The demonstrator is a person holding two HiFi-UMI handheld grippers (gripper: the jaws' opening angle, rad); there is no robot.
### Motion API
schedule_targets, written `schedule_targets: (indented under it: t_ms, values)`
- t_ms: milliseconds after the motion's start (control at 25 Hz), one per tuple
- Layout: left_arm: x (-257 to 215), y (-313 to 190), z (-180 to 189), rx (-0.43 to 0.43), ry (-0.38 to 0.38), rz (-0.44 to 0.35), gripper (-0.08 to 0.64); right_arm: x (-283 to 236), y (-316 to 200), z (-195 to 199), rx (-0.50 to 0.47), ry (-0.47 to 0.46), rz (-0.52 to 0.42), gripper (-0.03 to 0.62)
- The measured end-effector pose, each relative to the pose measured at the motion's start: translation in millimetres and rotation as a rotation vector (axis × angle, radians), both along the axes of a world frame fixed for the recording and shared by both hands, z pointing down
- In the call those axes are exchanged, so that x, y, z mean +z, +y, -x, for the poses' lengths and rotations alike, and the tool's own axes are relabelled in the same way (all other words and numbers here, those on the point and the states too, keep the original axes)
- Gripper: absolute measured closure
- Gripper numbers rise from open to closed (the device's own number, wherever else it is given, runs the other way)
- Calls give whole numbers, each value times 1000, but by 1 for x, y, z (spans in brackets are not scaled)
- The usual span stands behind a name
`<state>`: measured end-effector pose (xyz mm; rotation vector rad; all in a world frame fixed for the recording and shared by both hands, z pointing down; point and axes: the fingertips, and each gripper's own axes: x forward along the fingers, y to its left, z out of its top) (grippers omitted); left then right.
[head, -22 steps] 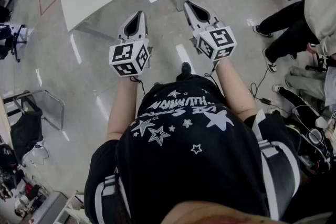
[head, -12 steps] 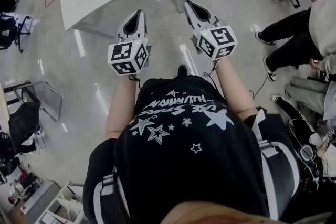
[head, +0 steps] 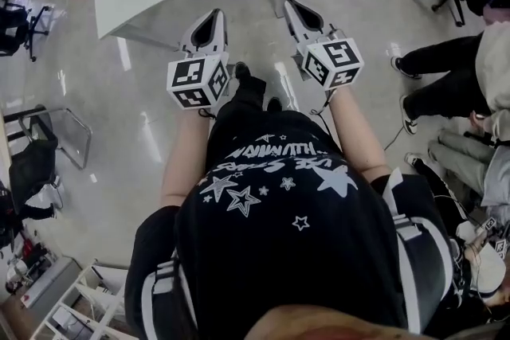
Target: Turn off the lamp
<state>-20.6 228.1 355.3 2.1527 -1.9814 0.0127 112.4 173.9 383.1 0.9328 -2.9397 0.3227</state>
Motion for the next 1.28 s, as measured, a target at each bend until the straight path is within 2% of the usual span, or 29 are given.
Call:
schedule_targets:
  t_ms: [200, 600, 1280]
  values:
    - [8, -34, 2, 21, 10, 2, 549, 8, -26, 1, 12, 21, 4, 586]
    - [5, -134, 11, 75, 14, 2, 549, -3, -112, 13, 44, 27, -2, 586]
    - [19, -257, 73, 149, 52, 39, 549, -2, -233, 82, 108, 46, 30, 586]
